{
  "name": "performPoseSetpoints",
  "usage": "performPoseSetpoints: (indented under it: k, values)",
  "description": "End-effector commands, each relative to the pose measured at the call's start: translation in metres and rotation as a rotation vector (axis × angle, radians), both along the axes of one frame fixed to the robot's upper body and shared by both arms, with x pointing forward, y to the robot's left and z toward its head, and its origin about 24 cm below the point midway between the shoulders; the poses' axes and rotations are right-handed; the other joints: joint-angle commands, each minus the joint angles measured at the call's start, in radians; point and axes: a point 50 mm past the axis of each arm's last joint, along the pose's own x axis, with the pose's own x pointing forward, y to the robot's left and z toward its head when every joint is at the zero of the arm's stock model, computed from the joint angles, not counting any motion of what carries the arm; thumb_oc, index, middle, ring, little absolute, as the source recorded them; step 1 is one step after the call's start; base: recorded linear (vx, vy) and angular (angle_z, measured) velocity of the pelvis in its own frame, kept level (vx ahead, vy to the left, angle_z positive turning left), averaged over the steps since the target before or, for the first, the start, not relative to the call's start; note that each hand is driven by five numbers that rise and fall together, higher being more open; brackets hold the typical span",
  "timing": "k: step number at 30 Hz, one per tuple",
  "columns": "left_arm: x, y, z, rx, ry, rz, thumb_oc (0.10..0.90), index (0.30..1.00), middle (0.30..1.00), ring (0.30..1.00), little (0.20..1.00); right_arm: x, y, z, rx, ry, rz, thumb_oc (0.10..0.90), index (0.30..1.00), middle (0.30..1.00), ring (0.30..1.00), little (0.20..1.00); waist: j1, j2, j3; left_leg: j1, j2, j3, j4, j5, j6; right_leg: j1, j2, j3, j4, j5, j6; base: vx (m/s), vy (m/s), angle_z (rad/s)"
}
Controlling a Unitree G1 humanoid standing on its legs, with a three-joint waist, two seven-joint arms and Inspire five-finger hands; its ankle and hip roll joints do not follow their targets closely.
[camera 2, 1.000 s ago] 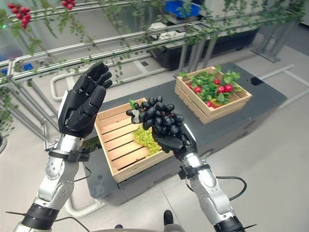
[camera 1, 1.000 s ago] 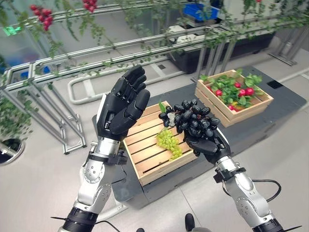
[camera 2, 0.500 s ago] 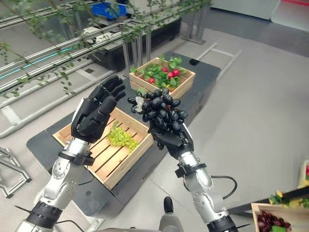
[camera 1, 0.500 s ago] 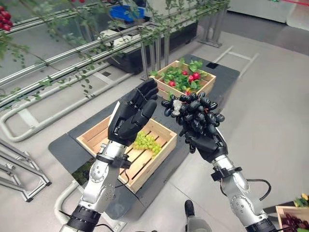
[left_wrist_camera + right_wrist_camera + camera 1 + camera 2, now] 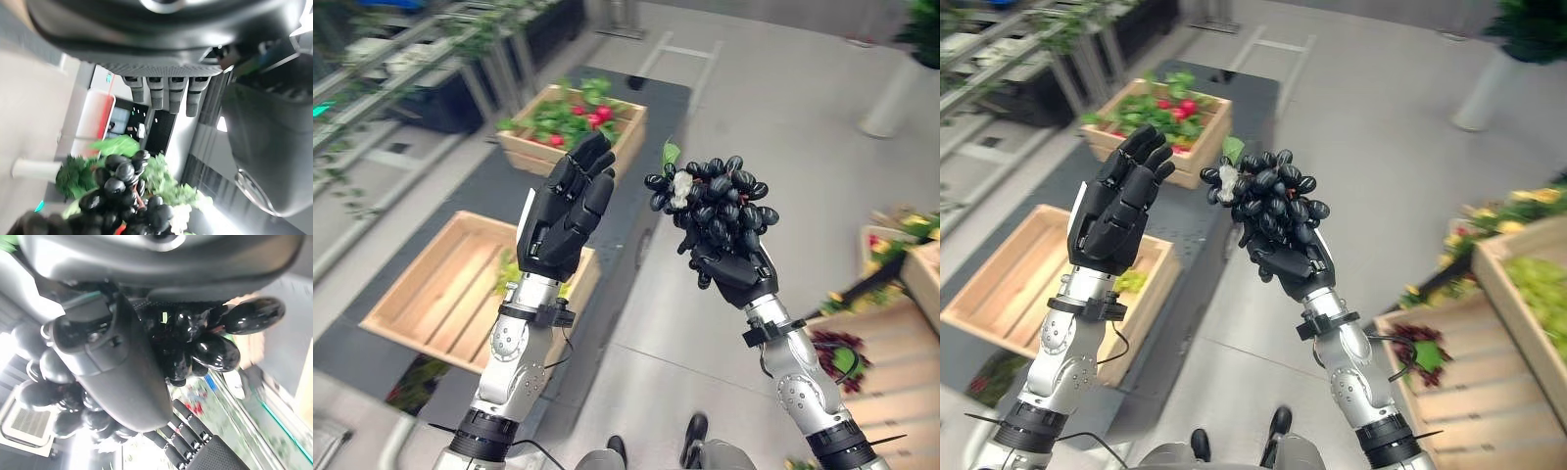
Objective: Pick up the fruits from the basket on one side to the basket on the other side
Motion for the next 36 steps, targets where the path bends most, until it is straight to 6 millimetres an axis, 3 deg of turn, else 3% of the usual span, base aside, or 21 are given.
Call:
performPoseSetpoints:
  k: [1, 9, 14, 16, 21, 27, 30, 33, 36]
  values:
    - [-0.011, -0.008, 0.049, -0.027, -0.300, -0.037, 0.800, 0.900, 0.900, 0.900, 0.900, -0.009, 0.003, 0.058, 0.124, -0.328, 0.010, 0.400, 0.300, 0.300, 0.300, 0.300, -0.054, 0.006, -0.102, -0.099, -0.022, -0.025, -0.013, 0.036, -0.006, 0.115, 0.006, 0.053, -0.067, -0.018, 0.017, -0.08, -0.352, -0.35]
    - [-0.009, -0.011, 0.045, -0.074, -0.313, -0.057, 0.800, 0.900, 0.900, 0.900, 0.900, -0.009, -0.010, 0.052, 0.092, -0.289, -0.003, 0.400, 0.300, 0.300, 0.300, 0.300, -0.107, -0.015, -0.091, -0.129, 0.042, -0.043, -0.008, 0.081, -0.044, 0.103, 0.087, 0.136, -0.098, -0.005, -0.031, -0.06, -0.230, -0.15]
    - [-0.011, -0.005, 0.041, -0.114, -0.302, 0.013, 0.800, 0.900, 0.900, 0.900, 0.900, -0.010, -0.013, 0.031, 0.018, -0.175, 0.087, 0.400, 0.300, 0.300, 0.300, 0.300, -0.099, -0.031, -0.098, -0.167, 0.035, -0.227, 0.108, 0.035, -0.048, 0.077, 0.096, 0.227, -0.082, 0.006, -0.054, 0.00, -0.060, -0.51]
    - [-0.013, -0.001, 0.039, -0.118, -0.290, 0.043, 0.800, 0.900, 0.900, 0.900, 0.900, -0.009, -0.011, 0.027, 0.013, -0.138, 0.133, 0.400, 0.300, 0.300, 0.300, 0.300, -0.086, -0.025, -0.107, -0.153, 0.011, -0.326, 0.074, 0.037, -0.042, 0.071, 0.098, 0.271, -0.079, 0.003, -0.055, 0.06, 0.122, -0.52]
    - [-0.016, 0.001, 0.037, -0.119, -0.291, 0.035, 0.800, 0.900, 0.900, 0.900, 0.900, -0.004, -0.008, 0.021, 0.019, -0.104, 0.138, 0.400, 0.300, 0.300, 0.300, 0.300, -0.068, 0.008, -0.122, -0.110, -0.042, -0.464, -0.050, 0.074, -0.031, 0.057, 0.100, 0.330, -0.082, 0.002, -0.043, 0.04, 0.245, -0.71]
    - [-0.013, -0.007, 0.035, -0.102, -0.276, -0.045, 0.800, 0.900, 0.900, 0.900, 0.900, -0.005, -0.008, 0.010, 0.012, -0.064, 0.085, 0.400, 0.300, 0.300, 0.300, 0.300, -0.077, 0.026, -0.117, -0.095, -0.087, -0.416, -0.023, 0.019, -0.007, 0.013, 0.020, 0.327, -0.042, 0.019, 0.017, -0.05, 0.387, -0.77]
    - [-0.012, -0.005, 0.033, -0.089, -0.266, -0.026, 0.800, 0.900, 0.900, 0.900, 0.900, -0.007, -0.010, 0.001, 0.008, -0.026, 0.115, 0.400, 0.300, 0.300, 0.300, 0.300, -0.090, 0.029, -0.097, -0.073, -0.121, -0.370, -0.028, -0.004, 0.024, -0.055, -0.039, 0.337, -0.037, 0.099, 0.071, -0.08, 0.357, -0.38]
    - [-0.011, -0.004, 0.036, -0.083, -0.270, -0.012, 0.800, 0.900, 0.900, 0.900, 0.900, -0.004, -0.007, -0.002, 0.013, -0.009, 0.142, 0.400, 0.300, 0.300, 0.300, 0.300, -0.084, 0.025, -0.093, -0.071, -0.127, -0.341, -0.037, -0.011, 0.034, -0.088, -0.057, 0.314, -0.034, 0.123, 0.083, -0.09, 0.150, -0.52]
    - [-0.008, 0.000, 0.038, -0.084, -0.269, -0.001, 0.800, 0.900, 0.900, 0.900, 0.900, -0.001, -0.009, -0.009, 0.011, 0.016, 0.185, 0.400, 0.300, 0.300, 0.300, 0.300, -0.077, 0.036, -0.088, -0.078, -0.114, -0.297, -0.038, -0.002, 0.046, -0.104, -0.042, 0.278, 0.082, 0.057, 0.068, -0.13, 0.089, -0.78]
